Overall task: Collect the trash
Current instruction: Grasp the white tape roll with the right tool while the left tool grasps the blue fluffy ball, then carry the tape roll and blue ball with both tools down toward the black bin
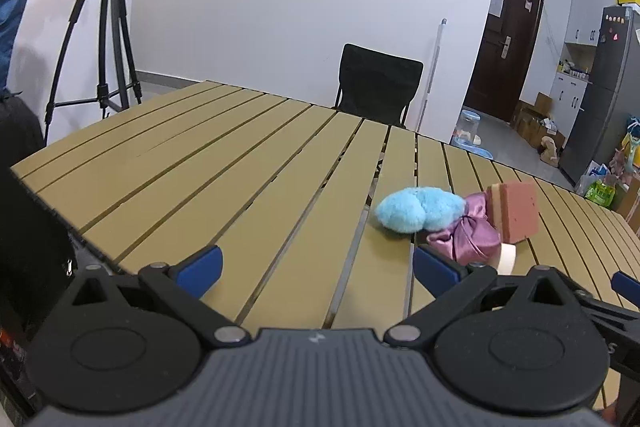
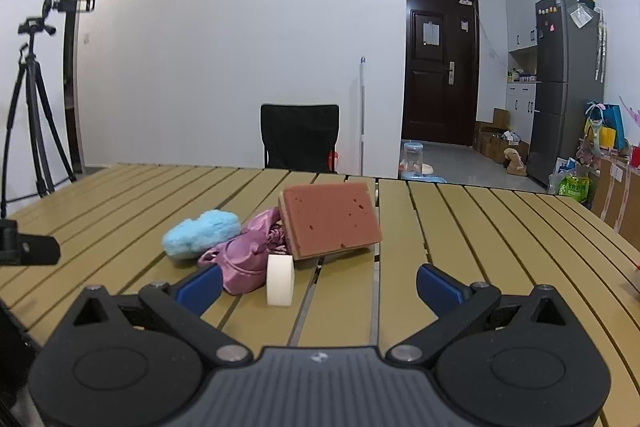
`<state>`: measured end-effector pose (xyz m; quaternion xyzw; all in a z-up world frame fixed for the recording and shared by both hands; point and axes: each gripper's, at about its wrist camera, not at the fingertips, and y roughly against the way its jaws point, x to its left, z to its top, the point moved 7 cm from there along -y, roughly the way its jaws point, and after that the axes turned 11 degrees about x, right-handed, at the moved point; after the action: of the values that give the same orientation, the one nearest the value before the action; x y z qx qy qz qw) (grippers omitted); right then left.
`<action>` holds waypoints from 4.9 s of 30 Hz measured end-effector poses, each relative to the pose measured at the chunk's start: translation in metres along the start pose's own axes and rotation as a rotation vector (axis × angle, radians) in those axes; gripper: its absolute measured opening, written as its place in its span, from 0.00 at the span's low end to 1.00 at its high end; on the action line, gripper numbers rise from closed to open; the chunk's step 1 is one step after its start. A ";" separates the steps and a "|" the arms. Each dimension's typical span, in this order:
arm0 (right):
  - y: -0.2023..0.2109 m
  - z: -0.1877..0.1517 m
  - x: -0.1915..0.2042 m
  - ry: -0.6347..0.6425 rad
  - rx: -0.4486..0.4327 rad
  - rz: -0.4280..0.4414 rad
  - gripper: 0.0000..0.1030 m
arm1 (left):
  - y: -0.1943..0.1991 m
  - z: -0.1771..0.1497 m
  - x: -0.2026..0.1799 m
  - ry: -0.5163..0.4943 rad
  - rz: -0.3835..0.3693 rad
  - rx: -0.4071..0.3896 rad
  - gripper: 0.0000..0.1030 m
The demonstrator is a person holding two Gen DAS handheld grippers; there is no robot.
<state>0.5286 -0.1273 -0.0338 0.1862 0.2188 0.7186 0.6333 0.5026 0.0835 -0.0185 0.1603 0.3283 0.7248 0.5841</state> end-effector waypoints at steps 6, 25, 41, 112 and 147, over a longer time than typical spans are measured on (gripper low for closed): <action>-0.040 0.006 0.001 -0.024 0.055 0.029 0.90 | -0.025 0.006 -0.004 -0.016 0.015 0.015 1.00; -0.093 0.007 0.006 -0.128 0.181 0.162 0.38 | -0.045 0.002 0.011 0.001 0.042 0.057 1.00; -0.082 0.010 -0.020 -0.195 0.118 0.189 0.17 | -0.051 0.014 -0.022 0.002 -0.001 0.043 1.00; -0.023 0.002 -0.109 -0.147 0.004 -0.042 0.17 | -0.041 0.050 -0.067 -0.096 -0.149 -0.080 0.55; 0.160 -0.049 -0.052 -0.085 -0.059 0.094 0.17 | 0.137 -0.038 -0.076 -0.184 -0.221 -0.122 0.55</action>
<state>0.3760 -0.1986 0.0140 0.2078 0.1614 0.7452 0.6128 0.3982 -0.0135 0.0558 0.1531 0.2443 0.6570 0.6966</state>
